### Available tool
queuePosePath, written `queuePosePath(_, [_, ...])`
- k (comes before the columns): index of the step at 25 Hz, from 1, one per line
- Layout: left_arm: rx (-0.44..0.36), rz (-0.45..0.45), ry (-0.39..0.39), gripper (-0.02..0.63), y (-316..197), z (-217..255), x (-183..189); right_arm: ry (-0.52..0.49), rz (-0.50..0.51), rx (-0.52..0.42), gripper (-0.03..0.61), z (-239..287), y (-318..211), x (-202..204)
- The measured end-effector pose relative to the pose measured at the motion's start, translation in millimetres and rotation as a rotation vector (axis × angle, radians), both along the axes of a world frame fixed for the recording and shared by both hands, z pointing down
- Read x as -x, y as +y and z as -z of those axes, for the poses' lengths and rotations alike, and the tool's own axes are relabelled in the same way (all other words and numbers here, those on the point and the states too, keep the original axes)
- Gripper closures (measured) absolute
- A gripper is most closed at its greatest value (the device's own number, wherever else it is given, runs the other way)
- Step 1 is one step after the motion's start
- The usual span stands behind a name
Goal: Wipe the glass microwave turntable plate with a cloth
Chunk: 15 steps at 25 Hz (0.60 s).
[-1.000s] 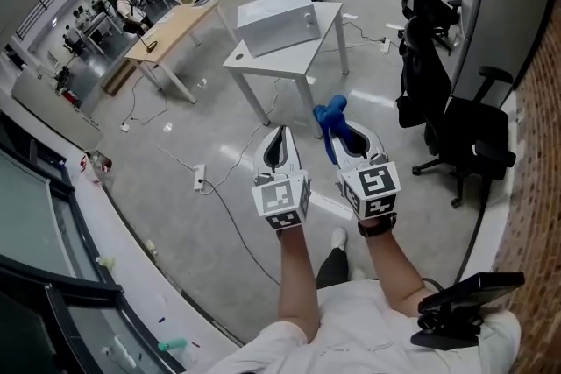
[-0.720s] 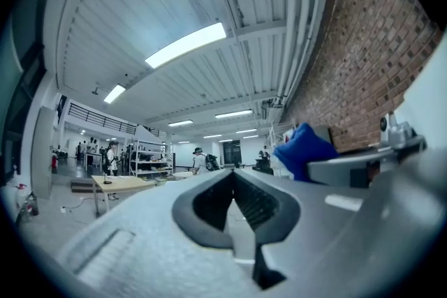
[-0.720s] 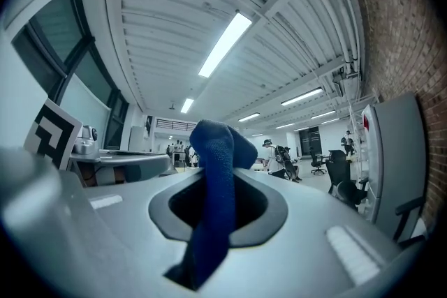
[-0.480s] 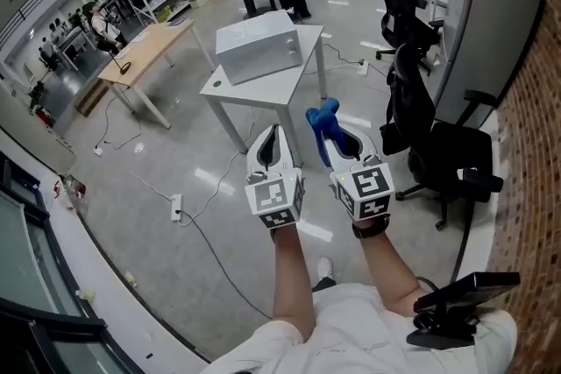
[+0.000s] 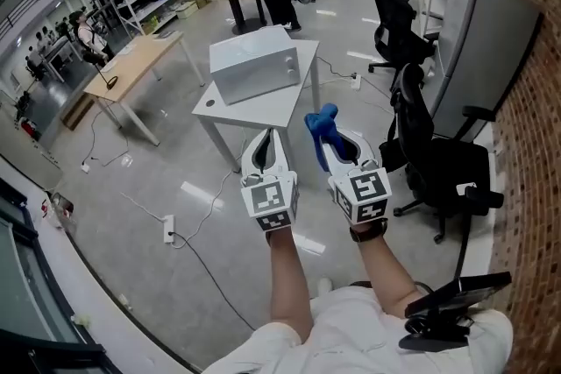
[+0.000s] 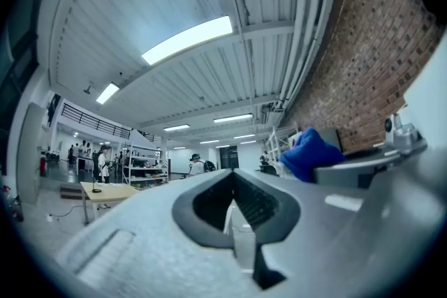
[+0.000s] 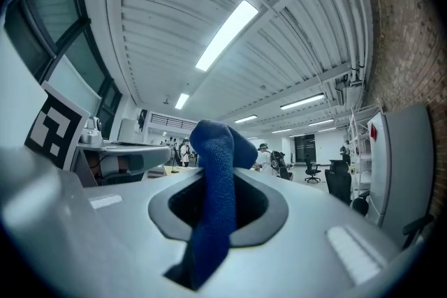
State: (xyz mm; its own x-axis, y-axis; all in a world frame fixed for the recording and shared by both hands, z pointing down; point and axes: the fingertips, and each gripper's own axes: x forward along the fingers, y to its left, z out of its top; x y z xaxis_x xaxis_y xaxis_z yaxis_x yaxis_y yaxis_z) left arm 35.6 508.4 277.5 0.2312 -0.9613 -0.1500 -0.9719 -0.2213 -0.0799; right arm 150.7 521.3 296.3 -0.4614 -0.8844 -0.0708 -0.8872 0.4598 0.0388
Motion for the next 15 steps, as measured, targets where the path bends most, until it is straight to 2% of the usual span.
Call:
queuePosePath(9, [0.056,0.027,0.036,0.611,-55,-23,20,0.037,0.039,0.044,0.512,-19,-48,21])
queuePosePath(15, [0.053,0.043,-0.006,0.610,-105,-18,16,0.000,0.070,0.042,0.512,-17,-106,21])
